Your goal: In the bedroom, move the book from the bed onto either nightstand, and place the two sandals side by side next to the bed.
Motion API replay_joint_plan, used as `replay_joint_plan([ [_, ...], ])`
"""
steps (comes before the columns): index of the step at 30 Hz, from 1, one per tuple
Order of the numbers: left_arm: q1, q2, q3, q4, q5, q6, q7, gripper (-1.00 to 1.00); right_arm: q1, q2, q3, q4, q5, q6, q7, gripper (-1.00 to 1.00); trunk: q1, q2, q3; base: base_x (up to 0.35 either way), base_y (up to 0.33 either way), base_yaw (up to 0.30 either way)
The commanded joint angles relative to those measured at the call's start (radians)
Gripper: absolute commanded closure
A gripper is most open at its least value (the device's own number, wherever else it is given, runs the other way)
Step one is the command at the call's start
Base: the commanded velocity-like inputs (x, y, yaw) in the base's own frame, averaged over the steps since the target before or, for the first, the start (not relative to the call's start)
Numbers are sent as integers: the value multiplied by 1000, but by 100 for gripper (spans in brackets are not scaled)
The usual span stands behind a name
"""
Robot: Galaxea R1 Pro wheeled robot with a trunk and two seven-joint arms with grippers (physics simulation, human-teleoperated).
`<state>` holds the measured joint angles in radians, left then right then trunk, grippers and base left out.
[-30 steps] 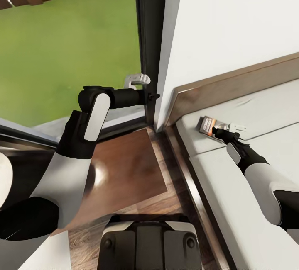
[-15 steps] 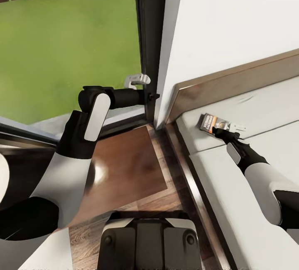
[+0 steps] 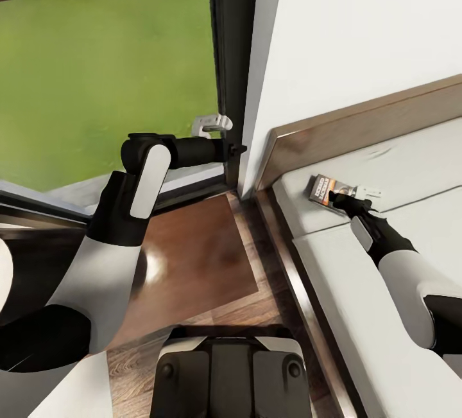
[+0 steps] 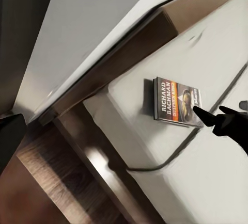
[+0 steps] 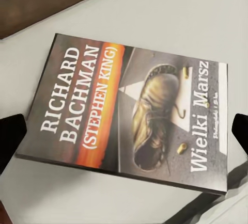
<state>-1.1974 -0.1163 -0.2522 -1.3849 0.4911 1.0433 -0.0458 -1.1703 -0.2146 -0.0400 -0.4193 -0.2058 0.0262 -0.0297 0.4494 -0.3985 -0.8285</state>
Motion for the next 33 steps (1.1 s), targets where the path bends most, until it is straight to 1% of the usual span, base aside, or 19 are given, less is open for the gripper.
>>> replay_joint_plan([
  [1, -1, 0, 1, 0, -5, 4, -5, -100, 0, 0, 2, -29, -8, 38, -4, -100, 1, -2, -1, 0, 0, 0],
  [2, -1, 0, 1, 0, -5, 4, -5, -100, 0, 0, 1, -35, -8, 53, -4, -100, 1, -2, -1, 0, 0, 0],
  [3, -1, 0, 1, 0, -5, 4, -5, -100, 0, 0, 0, -47, -7, 91, -6, -100, 1, -2, -1, 0, 0, 0],
  [5, -1, 0, 1, 0, -5, 4, -5, -100, -1, 0, 0, -60, -7, 139, -10, -100, 1, -2, -1, 0, 0, 0],
  [6, -1, 0, 1, 0, -5, 4, -5, -100, -1, 0, 0, -78, -6, 195, -15, -100, 1, -2, -1, 0, 0, 0],
  [8, -1, 0, 1, 0, -5, 4, -5, -100, -1, 0, 0, -101, -6, 254, -21, -100, 1, -2, -1, 0, 0, 0],
  [9, -1, 0, 1, 0, -5, 4, -5, -100, -1, 0, 0, -126, -5, 315, -30, -100, 1, -2, -1, 0, 0, 0],
  [13, -1, 0, 1, 0, -5, 4, -5, -100, -2, 0, 4, -172, -5, 432, -55, -100, 1, -2, -1, 0, 0, 0],
  [16, -1, 0, 0, 0, -5, 4, -5, -100, -4, 0, 6, -192, -5, 496, -77, -100, 1, -2, -1, 0, 0, 0],
  [17, -1, 0, 0, 0, -5, 4, -5, -100, -21, 1, 7, -202, -6, 543, -104, -100, 1, -2, -1, 0, 0, 0],
  [20, -1, 0, -1, 0, -5, 4, -5, -100, -38, 1, 8, -196, -7, 555, -111, -100, 1, -2, -1, 0, 0, 0],
  [21, -1, 0, -1, 0, -5, 4, -5, -100, -55, 0, 10, -179, -8, 562, -116, -100, 1, -2, -1, 0, 0, 0],
  [23, -1, 0, -1, 0, -5, 4, -5, -100, -62, 1, 12, -174, -8, 563, -118, -100, 1, -2, -1, 0, 0, 0],
  [33, 0, 0, -1, 0, -5, 4, -5, -100, -69, 0, 14, -178, -5, 564, -119, -100, 1, -2, -1, 0, 0, 0],
])
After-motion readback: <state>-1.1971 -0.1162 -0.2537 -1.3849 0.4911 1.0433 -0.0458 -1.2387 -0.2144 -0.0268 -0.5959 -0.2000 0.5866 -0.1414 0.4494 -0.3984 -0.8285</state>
